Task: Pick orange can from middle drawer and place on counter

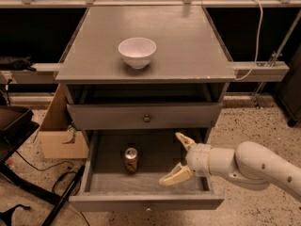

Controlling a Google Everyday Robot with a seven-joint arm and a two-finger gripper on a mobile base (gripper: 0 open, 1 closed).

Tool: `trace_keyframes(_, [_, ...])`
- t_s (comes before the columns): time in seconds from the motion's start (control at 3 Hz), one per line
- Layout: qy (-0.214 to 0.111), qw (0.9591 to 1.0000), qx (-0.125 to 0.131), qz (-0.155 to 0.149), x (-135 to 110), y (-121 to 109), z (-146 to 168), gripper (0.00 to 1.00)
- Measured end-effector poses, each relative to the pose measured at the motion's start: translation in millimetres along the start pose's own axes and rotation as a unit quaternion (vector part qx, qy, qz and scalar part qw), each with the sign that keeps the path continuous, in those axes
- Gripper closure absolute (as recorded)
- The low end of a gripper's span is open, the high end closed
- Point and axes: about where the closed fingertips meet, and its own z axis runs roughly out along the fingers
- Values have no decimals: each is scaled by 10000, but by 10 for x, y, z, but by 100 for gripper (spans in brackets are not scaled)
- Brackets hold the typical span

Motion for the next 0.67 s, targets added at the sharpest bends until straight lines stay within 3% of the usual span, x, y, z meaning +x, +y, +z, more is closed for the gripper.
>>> trace_keyframes(0.67, [-281, 9975, -607, 233, 837, -110, 960, 0])
